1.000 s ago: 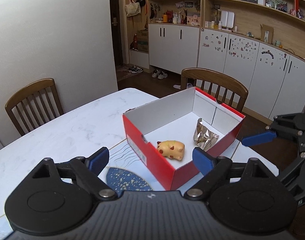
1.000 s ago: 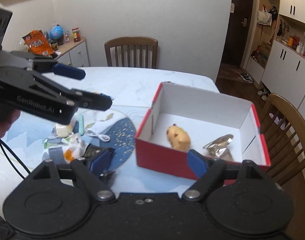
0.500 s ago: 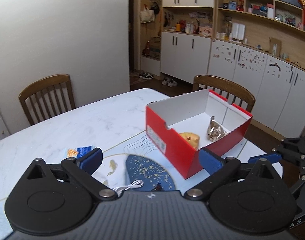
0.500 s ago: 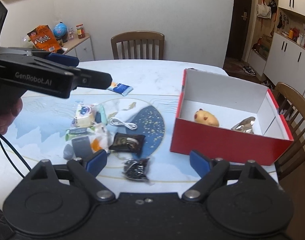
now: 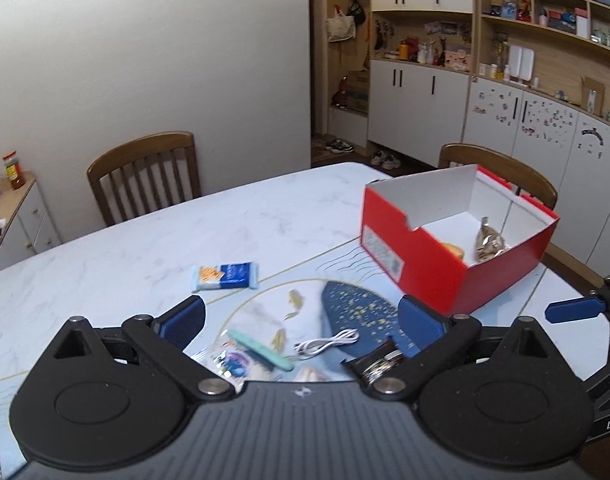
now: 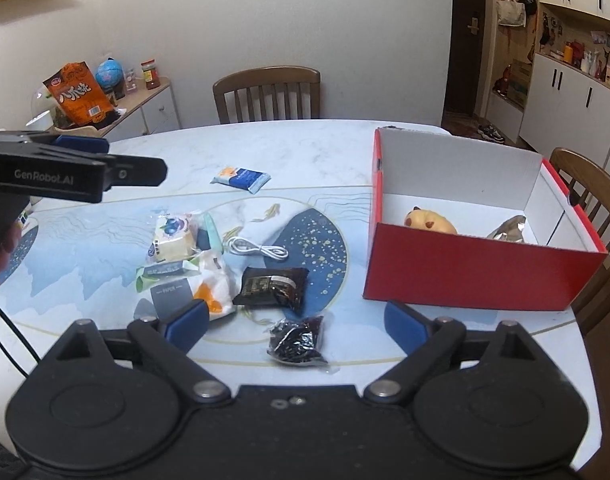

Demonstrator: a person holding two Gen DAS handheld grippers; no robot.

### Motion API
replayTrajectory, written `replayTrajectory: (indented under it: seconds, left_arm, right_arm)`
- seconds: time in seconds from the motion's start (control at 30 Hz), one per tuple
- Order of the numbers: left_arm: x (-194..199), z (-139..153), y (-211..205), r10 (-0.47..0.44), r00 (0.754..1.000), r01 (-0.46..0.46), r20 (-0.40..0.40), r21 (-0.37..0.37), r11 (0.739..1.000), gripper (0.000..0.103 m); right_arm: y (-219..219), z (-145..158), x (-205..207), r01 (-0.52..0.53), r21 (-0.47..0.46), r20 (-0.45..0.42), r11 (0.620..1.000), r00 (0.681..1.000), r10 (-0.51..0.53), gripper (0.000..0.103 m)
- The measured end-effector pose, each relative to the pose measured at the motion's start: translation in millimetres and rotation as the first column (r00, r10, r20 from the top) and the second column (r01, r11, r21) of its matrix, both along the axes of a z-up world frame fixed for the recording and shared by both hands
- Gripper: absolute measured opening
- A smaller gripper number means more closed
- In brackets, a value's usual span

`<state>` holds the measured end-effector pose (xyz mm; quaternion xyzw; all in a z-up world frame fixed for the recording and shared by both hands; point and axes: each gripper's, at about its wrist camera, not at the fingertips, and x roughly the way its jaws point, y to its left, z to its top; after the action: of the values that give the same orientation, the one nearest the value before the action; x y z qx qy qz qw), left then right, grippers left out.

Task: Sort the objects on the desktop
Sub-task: 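Withdraw both tools from the box back toward the remaining items, then grasp the white tissue pack with left tool while right tool grasps the black snack bag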

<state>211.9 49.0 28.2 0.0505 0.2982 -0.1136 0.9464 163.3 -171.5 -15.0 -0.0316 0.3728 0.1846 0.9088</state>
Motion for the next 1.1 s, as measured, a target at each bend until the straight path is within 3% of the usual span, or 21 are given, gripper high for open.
replayTrajectory:
  seconds: [0.13, 0.37, 0.7, 1.1]
  left_arm:
    - [-0.9, -9.0, 8.6, 0.003, 1.000, -0.003, -0.003, 0.008, 1.000, 0.103]
    - [-11.4, -30.2, 12.0, -0.093, 0.996, 0.093, -0.010, 0.032, 0.995, 0.103]
    - [-12.7, -73.1, 23.3, -0.146, 0.986, 0.147, -0.083, 0.001, 0.989, 0.103]
    - [-7.7, -114.8, 20.8, -0.322, 0.940, 0.327, -0.112, 0.030, 0.945, 0.103]
  right_arm:
    - [6.9, -6.8, 0.9, -0.005, -0.006, 0.006, 1.000, 1.000, 0.005, 0.095]
    - [14.3, -21.7, 3.7, -0.021, -0.023, -0.014, 1.000, 1.000, 0.021, 0.095]
    - [16.0, -38.8, 13.8, -0.018, -0.021, -0.040, 1.000, 0.999, 0.018, 0.095]
    - [22.8, -63.7, 24.8, -0.017, -0.053, -0.071, 0.998, 0.997, 0.013, 0.094]
